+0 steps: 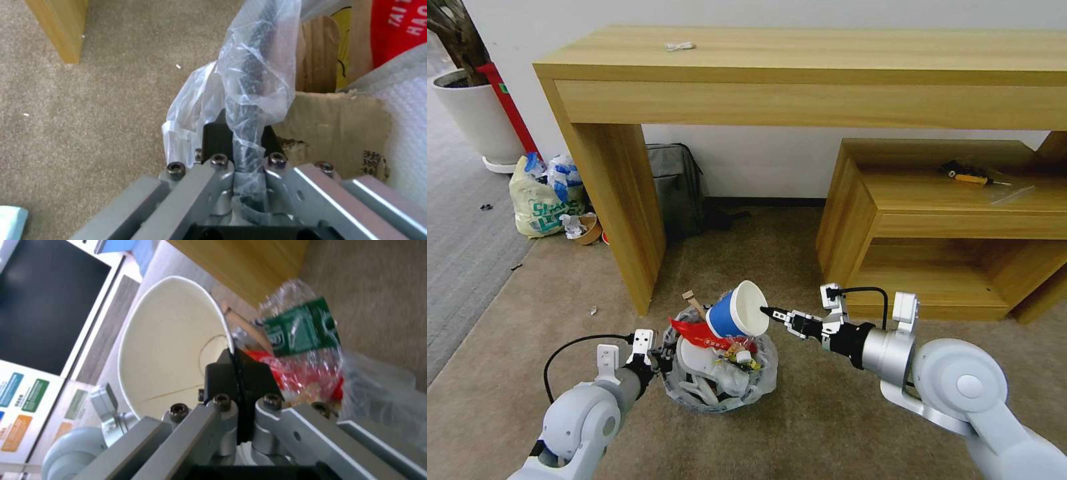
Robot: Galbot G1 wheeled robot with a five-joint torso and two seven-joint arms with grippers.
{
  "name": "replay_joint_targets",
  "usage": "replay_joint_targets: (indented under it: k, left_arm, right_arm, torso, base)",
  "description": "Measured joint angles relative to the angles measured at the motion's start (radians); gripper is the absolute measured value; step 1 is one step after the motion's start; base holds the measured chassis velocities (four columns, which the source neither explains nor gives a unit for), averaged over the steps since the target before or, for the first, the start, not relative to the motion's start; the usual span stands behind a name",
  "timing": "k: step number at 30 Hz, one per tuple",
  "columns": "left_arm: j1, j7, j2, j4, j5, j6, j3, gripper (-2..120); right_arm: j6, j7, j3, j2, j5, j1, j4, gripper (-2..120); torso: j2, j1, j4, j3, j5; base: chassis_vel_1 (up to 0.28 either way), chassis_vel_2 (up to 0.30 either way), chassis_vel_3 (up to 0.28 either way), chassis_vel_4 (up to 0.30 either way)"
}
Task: Pick up the trash bin and place the garbage on the floor into it.
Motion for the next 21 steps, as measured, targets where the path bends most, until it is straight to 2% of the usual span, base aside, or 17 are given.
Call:
replay_joint_targets:
  k: [10, 18, 21]
  left_arm:
    - [-0.002, 0.0, -0.004, -0.001, 0.0, 0.0, 0.001, 0]
    - [-0.001, 0.0, -0.002, -0.009, 0.0, 0.0, 0.0, 0]
    - [0.002, 0.0, -0.002, -0.015, 0.0, 0.0, -0.003, 0]
  right_arm:
    - [-0.003, 0.021, -0.038, 0.006, 0.087, -0.004, -0.068, 0]
    - [-0.002, 0.075, -0.061, 0.021, 0.089, 0.012, -0.092, 0]
    - [-0.002, 0.084, -0.063, 0.021, 0.064, 0.014, -0.099, 14]
  torso:
    - [0.0, 0.0, -0.0001, 0.0, -0.0001]
    - [0.0, 0.0, -0.0001, 0.0, -0.0001]
    - [0.0, 0.0, 0.0, 0.0, -0.0001]
  base:
    - [0.0, 0.0, 0.0, 0.0]
    - [0.0, 0.0, 0.0, 0.0]
    - [0.0, 0.0, 0.0, 0.0]
